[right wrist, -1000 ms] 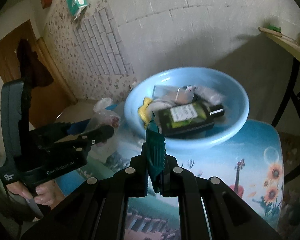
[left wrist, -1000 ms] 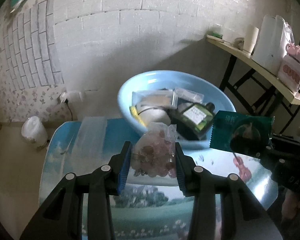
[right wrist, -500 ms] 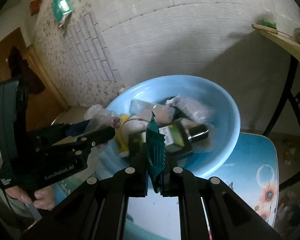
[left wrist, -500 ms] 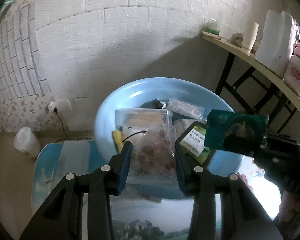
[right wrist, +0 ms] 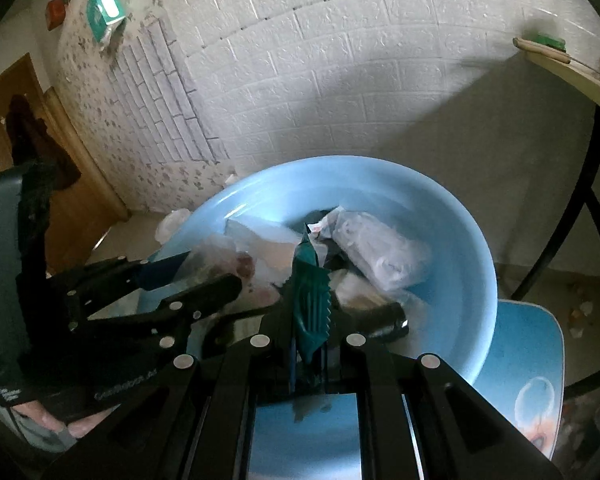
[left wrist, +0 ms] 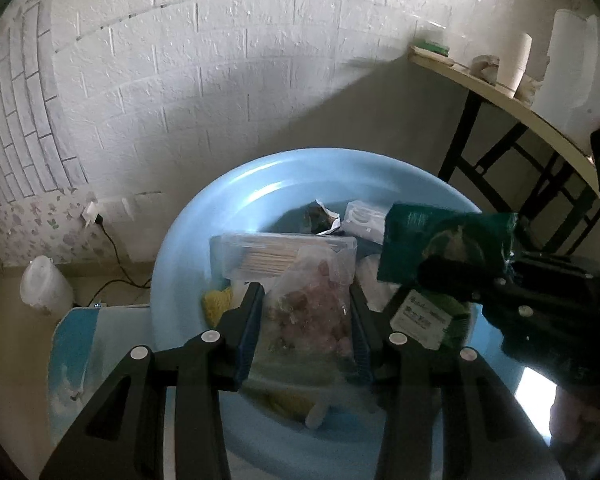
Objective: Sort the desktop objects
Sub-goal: 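Carry the pink-item bag toward the basin with the left tool while the right tool carries the green packet, then lower the bag into the basin with the left tool while the right tool releases the green packet there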
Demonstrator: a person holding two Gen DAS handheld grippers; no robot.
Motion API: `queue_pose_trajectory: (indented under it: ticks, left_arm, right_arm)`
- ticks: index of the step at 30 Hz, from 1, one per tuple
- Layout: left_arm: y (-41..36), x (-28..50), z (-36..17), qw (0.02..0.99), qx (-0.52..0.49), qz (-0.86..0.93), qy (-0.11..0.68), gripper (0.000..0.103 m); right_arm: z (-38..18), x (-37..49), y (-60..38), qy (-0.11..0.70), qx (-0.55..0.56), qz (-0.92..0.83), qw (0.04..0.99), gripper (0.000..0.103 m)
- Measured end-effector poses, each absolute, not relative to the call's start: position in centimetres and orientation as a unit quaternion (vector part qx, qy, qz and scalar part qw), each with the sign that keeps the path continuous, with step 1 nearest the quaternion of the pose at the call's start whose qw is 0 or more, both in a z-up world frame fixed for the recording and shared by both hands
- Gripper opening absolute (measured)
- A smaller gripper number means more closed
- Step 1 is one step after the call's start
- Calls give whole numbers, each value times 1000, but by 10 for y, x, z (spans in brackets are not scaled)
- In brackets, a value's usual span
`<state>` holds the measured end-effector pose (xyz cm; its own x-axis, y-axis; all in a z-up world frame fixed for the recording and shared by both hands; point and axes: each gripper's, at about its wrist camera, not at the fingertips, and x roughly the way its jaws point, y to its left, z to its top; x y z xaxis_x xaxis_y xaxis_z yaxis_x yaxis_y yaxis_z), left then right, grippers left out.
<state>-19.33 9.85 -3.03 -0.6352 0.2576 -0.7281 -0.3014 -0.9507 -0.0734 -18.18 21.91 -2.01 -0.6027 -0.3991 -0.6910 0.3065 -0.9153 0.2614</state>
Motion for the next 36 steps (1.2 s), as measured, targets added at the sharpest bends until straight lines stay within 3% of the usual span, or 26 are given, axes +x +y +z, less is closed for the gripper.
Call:
queue_pose_trajectory:
  ticks: [13, 15, 16, 17, 18, 19, 22, 36]
  left_arm:
    - [103, -192, -42, 146, -395, 906, 47, 46]
    - [102, -189, -41, 147, -395, 906, 43, 47]
    - [102, -188, -40, 145, -394, 907, 43, 49]
    - [101, -186, -39, 137, -392, 909, 45, 51]
    - [101, -183, -37, 137, -389, 910, 48, 57]
    - [100, -181, -35, 134, -388, 911, 49, 68]
    - [96, -175, -29, 133, -384, 913, 44, 82]
    - [73, -122, -8, 129, -357, 924, 54, 95]
  right_arm:
    - [-26, -179, 222, -59, 400, -893, 197, 12]
    - [-25, -173, 220, -56, 397, -894, 201, 21]
    - [-24, -170, 219, -52, 396, -894, 203, 35]
    - [-24, -165, 217, -43, 399, -895, 197, 55]
    - [-25, -165, 218, -39, 405, -895, 184, 59]
    - [-25, -161, 219, -35, 400, -897, 186, 59]
    - [-20, -152, 220, -26, 401, -895, 194, 59]
    - [-2, -107, 215, -14, 394, -902, 175, 63]
